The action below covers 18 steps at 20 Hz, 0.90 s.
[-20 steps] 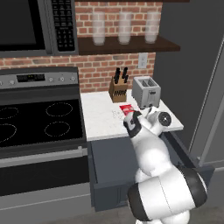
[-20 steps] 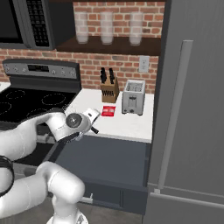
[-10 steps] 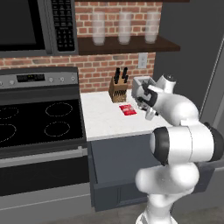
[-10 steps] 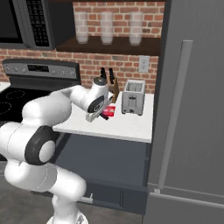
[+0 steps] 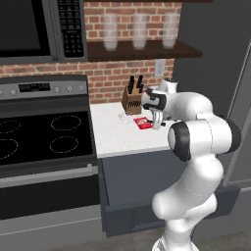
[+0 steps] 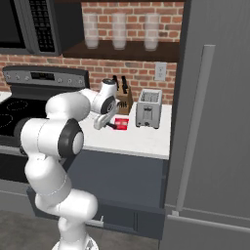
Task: Pick the whisk from the drawer and place it on the counter.
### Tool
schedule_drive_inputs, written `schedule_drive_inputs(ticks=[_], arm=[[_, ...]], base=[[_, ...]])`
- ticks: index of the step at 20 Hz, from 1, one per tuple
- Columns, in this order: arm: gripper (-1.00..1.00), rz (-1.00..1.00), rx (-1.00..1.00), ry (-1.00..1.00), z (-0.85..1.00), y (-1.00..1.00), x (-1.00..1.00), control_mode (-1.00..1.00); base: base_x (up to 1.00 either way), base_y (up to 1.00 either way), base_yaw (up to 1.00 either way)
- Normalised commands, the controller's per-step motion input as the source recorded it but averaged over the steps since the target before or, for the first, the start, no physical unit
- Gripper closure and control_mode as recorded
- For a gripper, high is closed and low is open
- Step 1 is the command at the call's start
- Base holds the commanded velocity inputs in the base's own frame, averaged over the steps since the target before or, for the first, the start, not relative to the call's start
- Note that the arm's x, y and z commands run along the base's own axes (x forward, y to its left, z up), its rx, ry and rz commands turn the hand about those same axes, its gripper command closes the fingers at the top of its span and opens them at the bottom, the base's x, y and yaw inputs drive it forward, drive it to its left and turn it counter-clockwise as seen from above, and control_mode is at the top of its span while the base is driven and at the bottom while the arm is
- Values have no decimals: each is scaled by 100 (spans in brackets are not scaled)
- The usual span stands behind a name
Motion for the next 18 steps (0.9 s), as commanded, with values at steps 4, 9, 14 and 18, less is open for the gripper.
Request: schedule_drive_inputs(ticks=[4, 9, 14, 18], arm=[[100, 11, 0, 0, -43, 23, 3, -100], [100, 8, 0, 0, -45, 16, 37, -100], [100, 5, 0, 0, -55, 13, 44, -100], [100, 3, 0, 0, -49, 12, 48, -100]], base=[[0, 0, 0], [0, 0, 0], [0, 0, 0], [0, 0, 0]])
